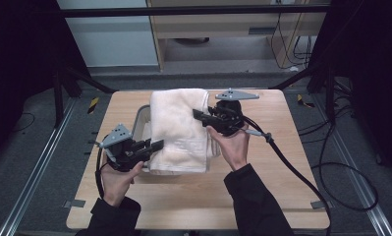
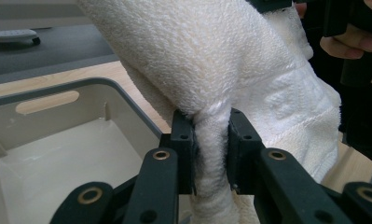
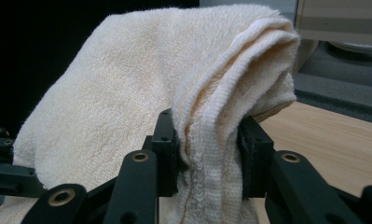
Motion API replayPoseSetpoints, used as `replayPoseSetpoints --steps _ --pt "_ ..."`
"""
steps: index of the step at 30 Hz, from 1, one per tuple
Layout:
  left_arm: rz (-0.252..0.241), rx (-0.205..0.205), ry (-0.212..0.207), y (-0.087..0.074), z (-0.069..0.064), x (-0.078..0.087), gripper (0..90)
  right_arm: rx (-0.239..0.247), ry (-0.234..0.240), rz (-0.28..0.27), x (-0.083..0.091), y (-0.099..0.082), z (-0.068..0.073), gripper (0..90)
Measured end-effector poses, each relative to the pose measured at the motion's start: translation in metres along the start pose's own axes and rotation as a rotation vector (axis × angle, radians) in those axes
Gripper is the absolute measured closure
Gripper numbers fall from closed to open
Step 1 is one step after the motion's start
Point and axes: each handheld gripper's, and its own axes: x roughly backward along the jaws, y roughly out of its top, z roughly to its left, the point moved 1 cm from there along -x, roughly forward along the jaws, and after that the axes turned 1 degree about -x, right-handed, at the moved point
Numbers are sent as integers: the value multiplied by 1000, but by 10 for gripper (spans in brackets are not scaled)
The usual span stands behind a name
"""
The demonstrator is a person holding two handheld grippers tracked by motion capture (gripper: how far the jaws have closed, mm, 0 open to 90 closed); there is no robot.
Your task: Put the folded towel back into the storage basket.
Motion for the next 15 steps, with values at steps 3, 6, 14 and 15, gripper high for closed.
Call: replayPoseSetpoints --steps 3,6,14,15 --pt "-6 3 14 0 4 3 746 -3 7 -3 -5 2 3 654" --pt "-12 7 19 1 6 5 746 0 10 -4 -8 5 5 654" --pt "-17 26 38 2 18 14 747 6 14 -5 -22 9 11 654" --pt "-18 27 41 2 20 15 747 6 16 -5 -25 11 13 654"
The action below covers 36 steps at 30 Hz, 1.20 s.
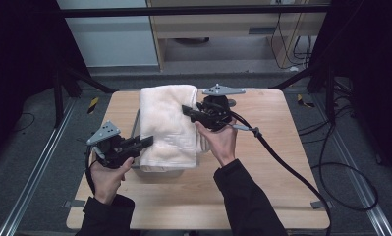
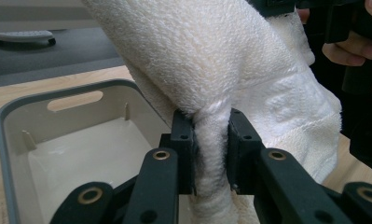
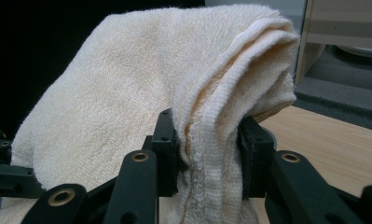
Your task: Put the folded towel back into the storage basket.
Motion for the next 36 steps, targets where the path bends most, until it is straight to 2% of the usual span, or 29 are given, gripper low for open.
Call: replayPoseSetpoints --steps 12,22,29,36 --pt "-3 6 23 0 13 6 747 6 1 2 -15 5 8 654" --pt "-5 14 39 -1 30 12 746 16 5 4 -32 10 16 654" --pt "0 16 53 -2 44 13 746 16 6 4 -45 11 18 654" --pt "23 16 64 -6 54 9 746 -7 13 14 -62 6 14 654"
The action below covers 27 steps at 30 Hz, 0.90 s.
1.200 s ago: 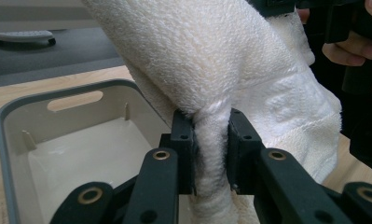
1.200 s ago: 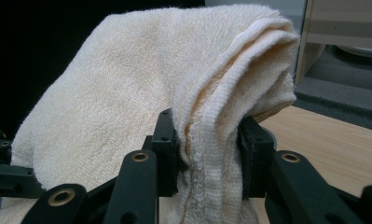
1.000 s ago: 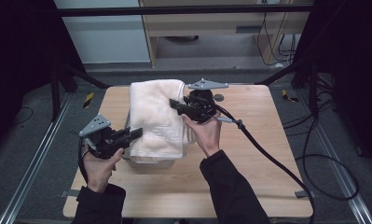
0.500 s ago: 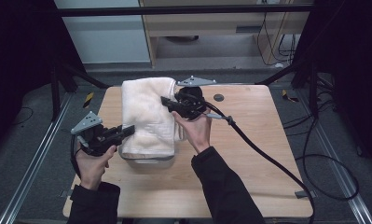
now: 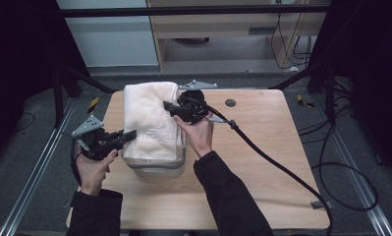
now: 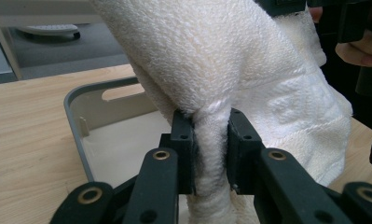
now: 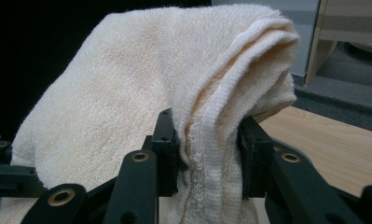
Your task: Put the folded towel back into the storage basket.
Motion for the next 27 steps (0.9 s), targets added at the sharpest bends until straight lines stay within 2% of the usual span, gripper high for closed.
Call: replayPoseSetpoints --steps 18,27 --pt "52 15 30 -15 21 -15 746 -21 -9 33 -34 -18 -10 652" --pt "76 11 49 -22 26 -23 746 -21 -26 49 -45 -27 -12 652"
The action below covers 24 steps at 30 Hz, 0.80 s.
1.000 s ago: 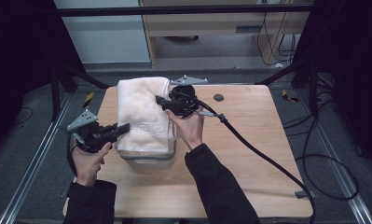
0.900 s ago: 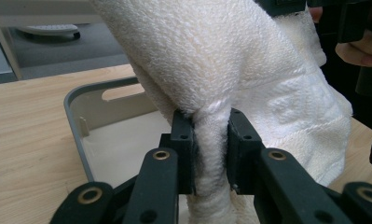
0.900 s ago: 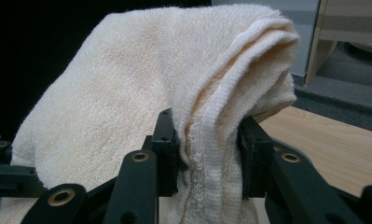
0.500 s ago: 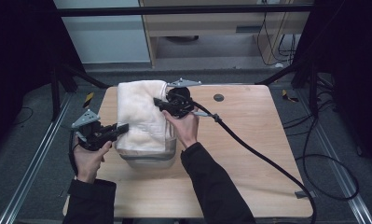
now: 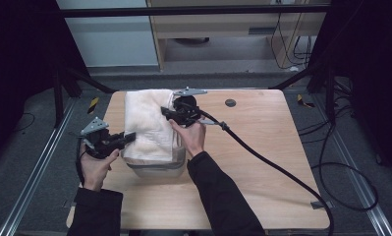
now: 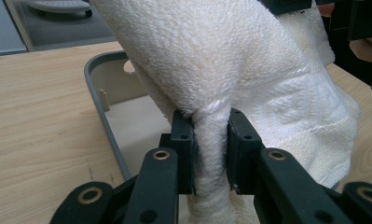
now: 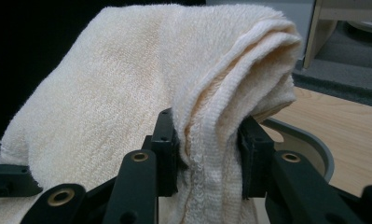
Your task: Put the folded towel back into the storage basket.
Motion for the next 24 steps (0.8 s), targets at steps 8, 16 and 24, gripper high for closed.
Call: replayPoseSetpoints --steps 8,16,24 --pt "27 -2 19 -6 3 -9 746 -14 -11 15 -10 -10 -3 651" --pt "55 -5 32 -13 6 -18 746 -29 -17 36 -19 -19 -9 649" --pt "92 -7 48 -20 8 -26 746 -18 -35 60 -28 -30 -12 649"
